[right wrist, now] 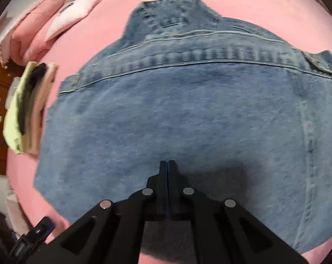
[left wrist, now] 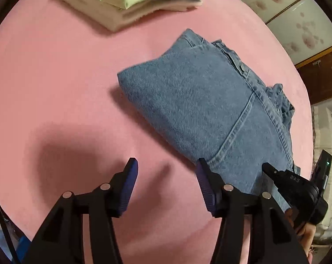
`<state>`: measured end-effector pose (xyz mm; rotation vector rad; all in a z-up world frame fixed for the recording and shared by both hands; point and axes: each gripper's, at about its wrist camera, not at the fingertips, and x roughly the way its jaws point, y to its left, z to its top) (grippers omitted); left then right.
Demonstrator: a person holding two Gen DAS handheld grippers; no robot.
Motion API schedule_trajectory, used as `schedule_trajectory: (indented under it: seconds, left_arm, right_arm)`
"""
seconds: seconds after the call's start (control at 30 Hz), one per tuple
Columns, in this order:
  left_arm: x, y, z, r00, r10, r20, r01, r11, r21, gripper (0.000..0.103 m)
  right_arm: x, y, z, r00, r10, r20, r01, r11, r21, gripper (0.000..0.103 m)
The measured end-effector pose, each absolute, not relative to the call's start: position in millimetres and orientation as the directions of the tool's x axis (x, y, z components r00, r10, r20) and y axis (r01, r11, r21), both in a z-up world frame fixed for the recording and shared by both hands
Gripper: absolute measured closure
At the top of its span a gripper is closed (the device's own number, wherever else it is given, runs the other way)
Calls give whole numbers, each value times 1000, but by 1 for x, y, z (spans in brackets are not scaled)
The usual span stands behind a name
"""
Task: Fold large clothes
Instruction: 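Open both tools to release the folded jacket and withdraw them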
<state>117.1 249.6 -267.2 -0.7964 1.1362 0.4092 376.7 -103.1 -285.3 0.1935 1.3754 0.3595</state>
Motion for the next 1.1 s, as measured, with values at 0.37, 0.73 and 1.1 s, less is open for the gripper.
schedule_trajectory:
  seconds: [0.37, 0.73, 1.1]
  left_arm:
    - [138, 264, -289, 398, -248, -883, -628, 628, -459, 45]
    - [169, 292, -311, 480, -341, -808, -593, 552, -586, 39]
    - [200, 298, -328, 514, -340, -788, -585, 532, -612, 39]
  right_arm:
    - [391, -76, -291, 229, 148, -962, -90, 987, 131, 103]
    - [432, -76, -305, 204, 191, -960, 16, 980, 198, 103]
    - [416, -95, -306, 236, 188, -953, 41, 978, 203, 103]
